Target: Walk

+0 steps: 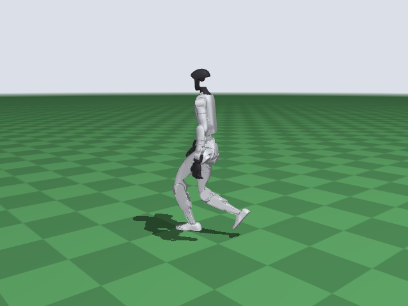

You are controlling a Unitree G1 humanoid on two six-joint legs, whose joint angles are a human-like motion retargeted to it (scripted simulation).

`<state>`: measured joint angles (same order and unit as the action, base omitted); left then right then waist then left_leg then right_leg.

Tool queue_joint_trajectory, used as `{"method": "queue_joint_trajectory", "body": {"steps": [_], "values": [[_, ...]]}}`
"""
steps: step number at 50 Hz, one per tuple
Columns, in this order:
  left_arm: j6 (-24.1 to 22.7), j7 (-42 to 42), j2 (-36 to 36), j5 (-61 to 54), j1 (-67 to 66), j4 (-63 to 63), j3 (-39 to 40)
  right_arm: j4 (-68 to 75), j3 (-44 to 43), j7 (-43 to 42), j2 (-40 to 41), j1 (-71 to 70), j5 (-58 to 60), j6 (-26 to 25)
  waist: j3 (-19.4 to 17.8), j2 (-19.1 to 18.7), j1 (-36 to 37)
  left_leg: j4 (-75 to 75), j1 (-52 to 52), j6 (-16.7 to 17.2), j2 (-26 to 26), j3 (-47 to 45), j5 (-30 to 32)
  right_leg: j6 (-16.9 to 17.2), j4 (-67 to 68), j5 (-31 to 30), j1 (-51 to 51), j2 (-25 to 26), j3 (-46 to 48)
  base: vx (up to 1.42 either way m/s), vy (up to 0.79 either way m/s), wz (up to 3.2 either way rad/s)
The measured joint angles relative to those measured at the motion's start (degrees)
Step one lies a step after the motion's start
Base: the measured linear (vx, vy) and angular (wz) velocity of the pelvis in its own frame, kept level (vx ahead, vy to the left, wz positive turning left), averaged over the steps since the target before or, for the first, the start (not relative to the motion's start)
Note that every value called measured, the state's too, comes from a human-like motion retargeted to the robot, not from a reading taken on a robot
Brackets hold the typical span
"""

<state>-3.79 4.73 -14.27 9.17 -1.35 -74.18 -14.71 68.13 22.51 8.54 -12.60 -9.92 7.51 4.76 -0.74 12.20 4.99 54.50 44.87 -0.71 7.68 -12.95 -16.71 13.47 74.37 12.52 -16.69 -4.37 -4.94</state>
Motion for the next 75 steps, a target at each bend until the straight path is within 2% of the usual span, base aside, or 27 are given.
{"method": "queue_joint_trajectory", "body": {"steps": [3, 9, 13, 18, 25, 29, 34, 37, 39, 45, 49, 52, 57, 61, 65, 68, 73, 75], "values": [[0.39, -0.66, -1.09, -0.40, 2.51, 0.43, -0.67, 0.16, 0.47, 0.84, -0.17, 0.14, -0.46, -0.49, 0.46, 1.68, -2.13, 0.21, -1.61, -0.86, -0.18, -0.58, -3.22, -0.16, 8.06, -2.76, -6.41, -1.69, 1.26, 0.39, 0.04, -0.13], [0.85, -2.68, -2.93, -1.09, 8.10, 2.44, -1.76, -0.94, -0.06, 0.47, -1.46, 0.72, -2.30, -0.62, 1.29, 2.36, -6.82, -1.52, -6.22, -0.09, -1.10, -1.04, -8.35, -5.90, 14.57, 5.18, -19.96, -6.75, 5.57, 0.40, 0.03, -0.21], [0.54, -4.59, -3.73, -1.78, 11.58, 5.70, -1.99, -1.69, -1.50, -0.77, -2.66, 1.82, -3.96, -0.31, 1.41, 1.34, -9.69, -4.33, -10.92, 1.13, -1.59, -0.68, -11.03, -8.44, 9.24, 10.04, -27.28, -9.09, 8.50, 0.44, 0.00, -0.09], [-1.21, -6.93, -4.11, -2.99, 15.24, 12.09, -2.42, -1.23, -4.20, -2.74, -4.01, 4.04, -6.00, -0.20, 1.17, -0.97, -11.79, -9.33, -17.75, 2.43, -1.93, 0.98, -13.11, -7.71, -4.17, 10.02, -32.65, -9.66, 10.86, 0.46, -0.03, 0.05], [-4.97, -8.85, -4.65, -4.57, 18.20, 22.67, -4.40, 1.05, -7.29, -5.25, -4.79, 7.44, -7.19, -0.76, 1.74, -5.33, -11.32, -17.80, -27.74, 4.22, -2.34, 3.62, -12.42, -2.70, -26.69, 1.64, -34.11, -6.99, 11.22, 0.46, -0.07, 0.03], [-6.32, -9.28, -4.87, -4.29, 18.53, 26.88, -5.57, 2.50, -7.90, -6.02, -4.59, 8.64, -6.48, -1.03, 2.21, -7.38, -10.25, -18.24, -31.71, 4.38, -2.14, 4.36, -12.88, -1.34, -31.42, -2.25, -34.02, -6.90, 11.16, 0.45, -0.08, 0.08], [-6.57, -9.05, -4.36, -3.25, 16.82, 28.85, -6.45, 4.62, -7.66, -6.62, -4.37, 8.71, -4.96, -1.25, 2.22, -10.31, -8.93, -15.91, -36.14, 4.05, -2.73, 3.55, -12.00, -2.55, -28.26, -4.11, -32.30, -7.96, 11.81, 0.47, -0.08, 0.13], [-6.28, -8.25, -3.63, -2.40, 14.45, 27.80, -6.78, 5.83, -7.05, -6.78, -4.27, 8.11, -4.18, -1.20, 1.47, -12.66, -7.89, -12.27, -38.21, 4.92, -3.38, 4.96, -9.52, -4.28, -25.87, -2.95, -29.80, -7.14, 11.83, 0.44, -0.09, -0.11], [-6.10, -7.21, -3.07, -1.68, 12.71, 26.17, -6.79, 6.55, -6.55, -6.70, -4.49, 7.31, -3.81, -0.98, 0.85, -15.06, -7.26, -8.99, -39.07, 6.56, -4.52, 6.44, -5.60, -5.73, -26.04, -1.62, -26.72, -5.58, 12.49, 0.42, -0.09, -0.20], [-4.99, -3.39, -1.65, 0.63, 6.68, 19.79, -7.18, 6.76, -5.05, -6.62, -4.71, 5.37, -3.06, -0.35, 0.72, -20.87, -4.57, 6.98, -34.90, 11.09, -7.76, 8.69, 7.61, -10.23, -24.67, 3.03, -21.68, -0.74, 13.04, 0.36, -0.08, -0.25], [-3.93, -0.96, -1.28, 2.80, 3.89, 14.51, -7.39, 6.47, -4.39, -6.79, -5.12, 3.26, -2.70, -0.16, 1.17, -23.16, -2.68, 16.76, -29.61, 11.46, -9.93, 8.36, 12.58, -12.32, -24.94, 6.09, -19.04, 1.72, 13.10, 0.35, -0.05, -0.16], [-3.24, 0.48, -1.33, 4.46, 2.18, 10.61, -7.33, 6.34, -4.11, -7.23, -5.40, 1.32, -2.78, -0.12, 1.62, -23.82, -1.23, 22.38, -24.91, 9.84, -11.69, 7.33, 12.18, -13.03, -25.51, 8.04, -17.28, 2.84, 13.03, 0.36, -0.05, -0.09], [-2.62, 1.86, -1.73, 6.47, -0.59, 5.51, -6.44, 5.90, -4.04, -8.12, -5.59, -2.06, -3.79, -0.08, 2.24, -23.59, 1.02, 26.17, -16.42, 5.74, -14.11, 5.18, 4.96, -13.12, -26.76, 11.01, -14.44, 3.65, 12.86, 0.38, -0.05, -0.03], [-2.59, 2.10, -2.07, 7.12, -2.85, 2.93, -5.09, 4.59, -4.39, -8.96, -5.69, -4.39, -4.95, 0.42, 2.19, -22.99, 2.50, 22.39, -10.07, 3.67, -14.52, 3.66, -1.50, -12.75, -27.91, 13.54, -11.84, 3.68, 12.81, 0.38, -0.05, -0.02], [-2.84, 1.84, -1.93, 7.48, -4.90, 1.15, -3.35, 2.64, -4.99, -9.74, -5.75, -6.13, -5.67, 1.11, 1.84, -22.33, 3.41, 13.05, -5.01, 3.62, -13.47, 2.37, -4.56, -12.22, -29.39, 15.79, -8.77, 3.37, 12.84, 0.37, -0.05, 0.00], [-2.98, 1.72, -1.31, 7.96, -6.20, 0.22, -2.12, 1.29, -5.14, -10.20, -5.75, -7.05, -5.58, 1.60, 1.91, -21.82, 3.58, 3.12, -2.31, 5.00, -11.76, 1.72, -3.33, -11.80, -30.97, 16.95, -6.48, 2.94, 12.99, 0.34, -0.04, 0.00], [-3.15, 2.10, -0.17, 8.59, -7.86, -0.82, -0.89, -0.16, -5.02, -10.40, -5.68, -7.97, -4.26, 2.13, 2.86, -20.89, 3.12, -16.26, -0.70, 8.34, -7.84, 1.23, 2.63, -11.14, -34.00, 17.82, -3.31, 2.12, 13.36, 0.28, -0.03, 0.04], [-3.10, 2.08, 0.28, 8.60, -8.58, -1.01, -0.88, -0.41, -4.78, -10.47, -5.36, -7.66, -3.74, 2.27, 3.17, -20.79, 2.80, -17.98, 0.88, 9.01, -7.37, 1.06, 3.30, -10.97, -32.06, 19.06, -3.51, 1.92, 13.45, 0.21, -0.01, 0.02]]}}
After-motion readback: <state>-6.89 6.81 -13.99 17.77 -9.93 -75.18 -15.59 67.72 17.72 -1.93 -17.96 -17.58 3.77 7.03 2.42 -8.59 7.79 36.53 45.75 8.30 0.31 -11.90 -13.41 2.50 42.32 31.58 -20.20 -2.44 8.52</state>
